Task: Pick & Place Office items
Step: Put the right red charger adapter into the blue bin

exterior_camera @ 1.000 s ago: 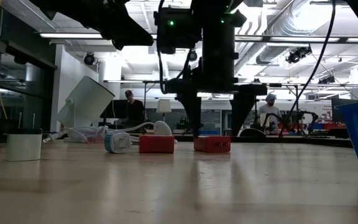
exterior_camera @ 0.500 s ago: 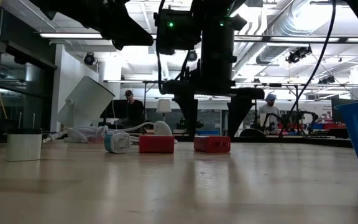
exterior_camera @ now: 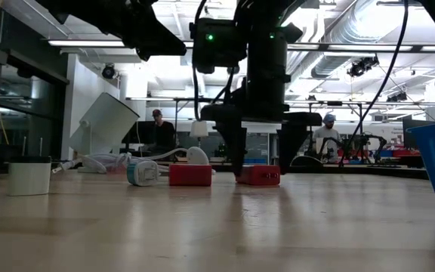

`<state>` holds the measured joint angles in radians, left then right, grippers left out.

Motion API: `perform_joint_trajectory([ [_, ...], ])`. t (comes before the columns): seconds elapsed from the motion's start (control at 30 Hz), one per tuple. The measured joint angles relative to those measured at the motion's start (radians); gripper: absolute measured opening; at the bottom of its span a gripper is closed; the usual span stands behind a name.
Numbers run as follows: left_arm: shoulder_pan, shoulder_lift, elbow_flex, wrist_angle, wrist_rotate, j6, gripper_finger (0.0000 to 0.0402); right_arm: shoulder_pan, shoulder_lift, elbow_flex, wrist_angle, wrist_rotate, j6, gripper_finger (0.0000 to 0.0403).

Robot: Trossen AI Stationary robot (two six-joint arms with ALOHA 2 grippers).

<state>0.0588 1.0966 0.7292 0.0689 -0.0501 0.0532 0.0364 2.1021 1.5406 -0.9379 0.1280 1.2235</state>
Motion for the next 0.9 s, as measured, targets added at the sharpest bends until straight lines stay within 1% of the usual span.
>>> perform_joint_trajectory([
  [0.3, 0.0, 0.0, 0.0, 0.0, 0.0, 0.0, 0.0098, 0.0, 0.0, 0.0, 0.004, 0.0, -0.046, 0.0356],
  [0.7, 0.0, 0.0, 0.0, 0.0, 0.0, 0.0, 0.0098, 0.0, 0.0, 0.0, 0.004, 0.003, -0.044, 0.0299],
  [0.9, 0.0, 0.0, 0.0, 0.0, 0.0, 0.0, 0.0098, 0.0, 0.0, 0.0, 0.004, 0.003, -0.043, 0.028],
])
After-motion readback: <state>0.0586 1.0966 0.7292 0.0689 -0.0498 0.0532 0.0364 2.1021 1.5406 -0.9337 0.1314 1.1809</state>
